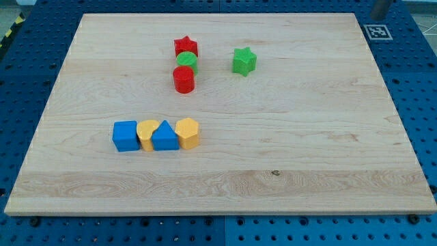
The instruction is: Point your arm at the blue triangle
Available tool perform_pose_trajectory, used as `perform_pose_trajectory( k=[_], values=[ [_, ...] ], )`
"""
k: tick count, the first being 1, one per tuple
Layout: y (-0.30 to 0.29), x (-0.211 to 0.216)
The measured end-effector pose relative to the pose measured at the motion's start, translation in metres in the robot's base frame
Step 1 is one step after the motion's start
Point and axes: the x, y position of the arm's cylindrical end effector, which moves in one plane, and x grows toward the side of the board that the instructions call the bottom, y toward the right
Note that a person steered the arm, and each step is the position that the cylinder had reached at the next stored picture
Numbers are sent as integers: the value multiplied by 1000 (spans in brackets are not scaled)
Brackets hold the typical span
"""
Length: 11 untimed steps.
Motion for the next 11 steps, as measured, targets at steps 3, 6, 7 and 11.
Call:
perform_pose_trajectory(
  k=[3, 6, 7, 11],
  values=[
    [-25, 90],
    [-93, 165],
    [-112, 185],
    [-190, 277]
  ],
)
